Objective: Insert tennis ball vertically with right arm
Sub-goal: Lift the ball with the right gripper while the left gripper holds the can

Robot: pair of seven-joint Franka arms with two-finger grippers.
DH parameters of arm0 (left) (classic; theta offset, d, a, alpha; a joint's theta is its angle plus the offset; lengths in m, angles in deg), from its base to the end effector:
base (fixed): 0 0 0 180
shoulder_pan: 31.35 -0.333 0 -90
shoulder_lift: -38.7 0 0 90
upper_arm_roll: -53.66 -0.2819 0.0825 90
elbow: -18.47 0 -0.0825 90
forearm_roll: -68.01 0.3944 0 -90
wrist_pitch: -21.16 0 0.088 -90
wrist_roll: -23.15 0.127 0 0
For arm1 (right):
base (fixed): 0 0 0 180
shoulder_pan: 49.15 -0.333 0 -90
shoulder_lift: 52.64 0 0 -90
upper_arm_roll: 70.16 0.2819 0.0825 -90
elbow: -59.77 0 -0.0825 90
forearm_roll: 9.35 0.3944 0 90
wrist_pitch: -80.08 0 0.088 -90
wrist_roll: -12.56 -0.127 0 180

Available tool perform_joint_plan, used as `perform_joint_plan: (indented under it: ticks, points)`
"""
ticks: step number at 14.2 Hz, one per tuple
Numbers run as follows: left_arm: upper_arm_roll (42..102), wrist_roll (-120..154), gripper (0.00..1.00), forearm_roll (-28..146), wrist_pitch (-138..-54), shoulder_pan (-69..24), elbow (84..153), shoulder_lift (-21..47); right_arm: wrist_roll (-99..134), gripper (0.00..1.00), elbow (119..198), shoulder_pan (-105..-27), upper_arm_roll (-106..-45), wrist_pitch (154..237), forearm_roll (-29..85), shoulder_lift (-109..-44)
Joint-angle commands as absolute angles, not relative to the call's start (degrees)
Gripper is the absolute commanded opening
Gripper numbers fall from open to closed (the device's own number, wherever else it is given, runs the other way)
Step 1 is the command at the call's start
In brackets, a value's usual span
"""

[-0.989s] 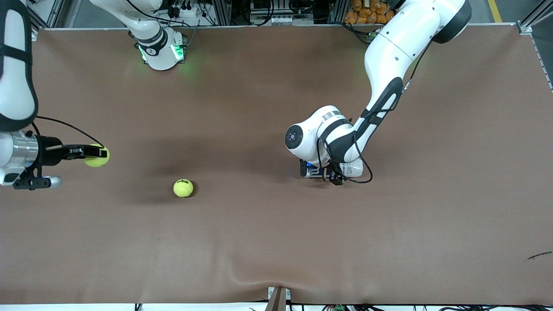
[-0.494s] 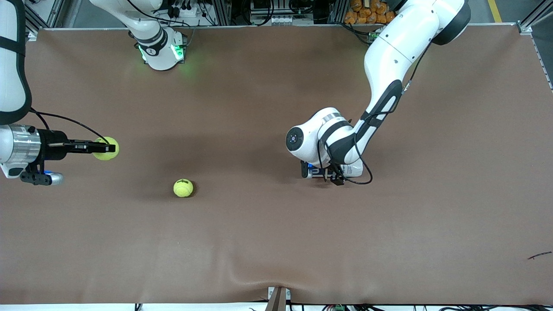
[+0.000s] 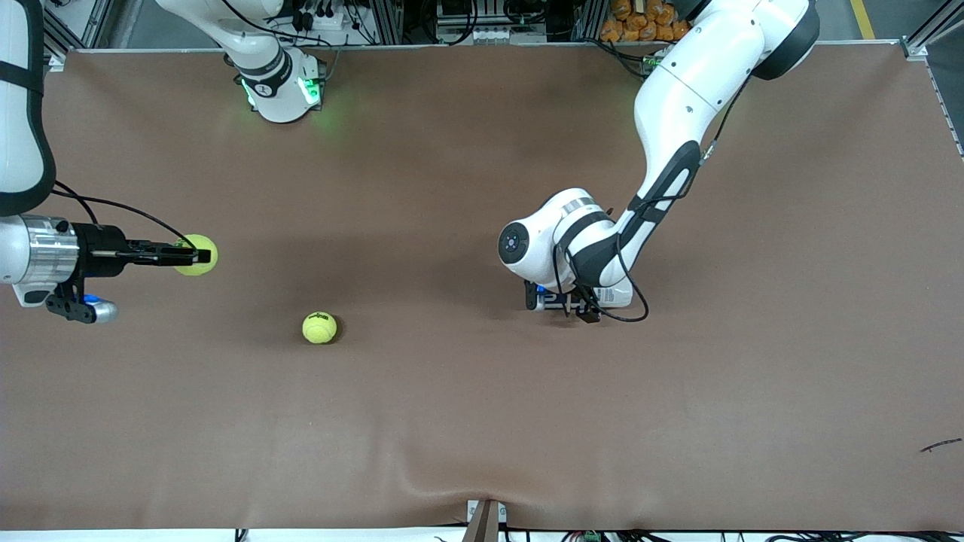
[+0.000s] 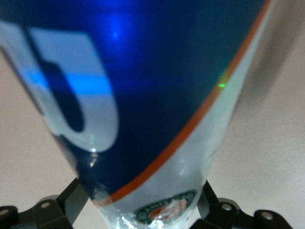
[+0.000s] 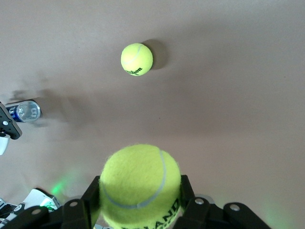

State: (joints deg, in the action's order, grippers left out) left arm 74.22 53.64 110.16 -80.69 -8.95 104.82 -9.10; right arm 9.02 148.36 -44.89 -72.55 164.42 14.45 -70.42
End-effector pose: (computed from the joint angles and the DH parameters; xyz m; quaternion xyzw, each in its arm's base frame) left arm 0.5219 -0.3662 0.1203 -0.6720 0.6781 0.2104 0.2107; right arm 0.6058 -0.0136 0.4040 -0.9563 0.1048 0.1814 0.2040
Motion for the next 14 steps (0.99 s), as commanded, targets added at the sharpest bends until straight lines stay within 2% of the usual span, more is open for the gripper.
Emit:
perform_joint_plan:
  ticks: [1, 7, 14]
  points:
    - [74.1, 53.4, 0.94, 110.6, -80.4, -8.8, 103.5, -10.1, 5.9, 0.03, 149.0, -45.2, -72.7, 163.4, 16.6, -69.0]
    - [74.1, 53.1, 0.8, 110.5, -80.4, -8.7, 103.5, -10.1, 6.1, 0.03, 149.1, -44.1, -73.1, 163.0, 16.6, -69.4]
    - [74.2, 52.9, 0.79, 108.9, -80.4, -8.8, 103.4, -9.6, 6.9, 0.03, 149.3, -42.9, -73.1, 163.0, 16.6, -69.8]
